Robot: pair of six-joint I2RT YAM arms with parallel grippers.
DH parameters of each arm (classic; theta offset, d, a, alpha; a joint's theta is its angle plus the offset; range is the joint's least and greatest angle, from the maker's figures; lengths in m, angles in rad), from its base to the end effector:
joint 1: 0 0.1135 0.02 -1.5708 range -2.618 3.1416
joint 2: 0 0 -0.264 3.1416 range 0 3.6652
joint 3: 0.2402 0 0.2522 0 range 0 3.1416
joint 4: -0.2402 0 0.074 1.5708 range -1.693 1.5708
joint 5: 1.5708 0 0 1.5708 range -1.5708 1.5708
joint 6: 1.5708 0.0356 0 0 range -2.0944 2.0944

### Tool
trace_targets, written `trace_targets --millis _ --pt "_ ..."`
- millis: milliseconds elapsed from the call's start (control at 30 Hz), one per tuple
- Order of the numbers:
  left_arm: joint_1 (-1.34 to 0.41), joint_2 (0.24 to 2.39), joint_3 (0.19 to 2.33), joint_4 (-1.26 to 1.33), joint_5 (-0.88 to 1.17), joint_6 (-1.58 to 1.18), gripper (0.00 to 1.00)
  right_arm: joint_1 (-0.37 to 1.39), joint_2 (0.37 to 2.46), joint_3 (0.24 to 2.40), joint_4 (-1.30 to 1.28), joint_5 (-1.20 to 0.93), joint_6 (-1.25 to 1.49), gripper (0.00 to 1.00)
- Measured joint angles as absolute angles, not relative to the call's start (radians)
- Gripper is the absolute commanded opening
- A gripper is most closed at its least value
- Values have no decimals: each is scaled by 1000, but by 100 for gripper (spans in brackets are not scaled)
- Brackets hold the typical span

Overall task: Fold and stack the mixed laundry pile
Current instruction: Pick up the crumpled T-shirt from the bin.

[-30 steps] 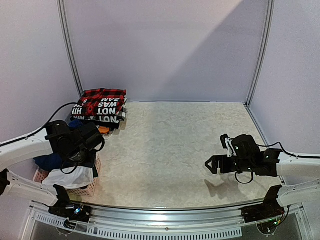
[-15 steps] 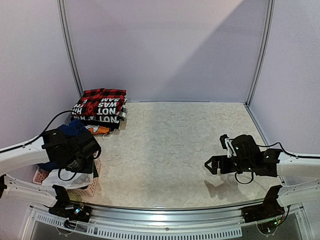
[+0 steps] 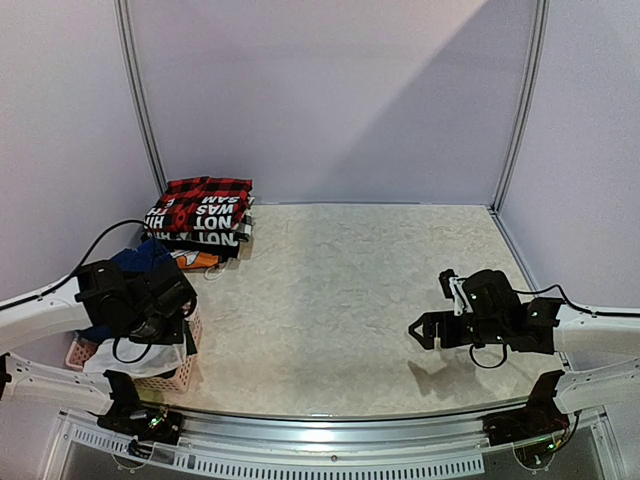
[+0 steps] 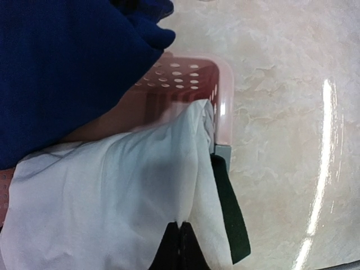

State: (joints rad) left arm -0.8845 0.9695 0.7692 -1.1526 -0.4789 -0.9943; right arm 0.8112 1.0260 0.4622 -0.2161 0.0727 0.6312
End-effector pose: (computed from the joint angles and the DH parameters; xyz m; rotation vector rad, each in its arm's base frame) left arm 0.1049 -0.1021 0.2382 -0.2141 2.6179 0.1465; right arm 0.1397 0.1434 0.1821 -0.1820 2.4278 0.6045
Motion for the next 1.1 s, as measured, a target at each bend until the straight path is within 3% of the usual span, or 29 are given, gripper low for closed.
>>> trace_targets --millis 433,733,1100 --pt "-884 807 821 -1150 -539 -953 0 812 1026 462 -216 72 631 99" --pt "-884 815 1132 -1135 -561 -787 0 812 1026 462 -216 73 631 99" --pt "-885 1000 1440 -1026 -437 -560 0 812 1026 462 -216 73 631 99"
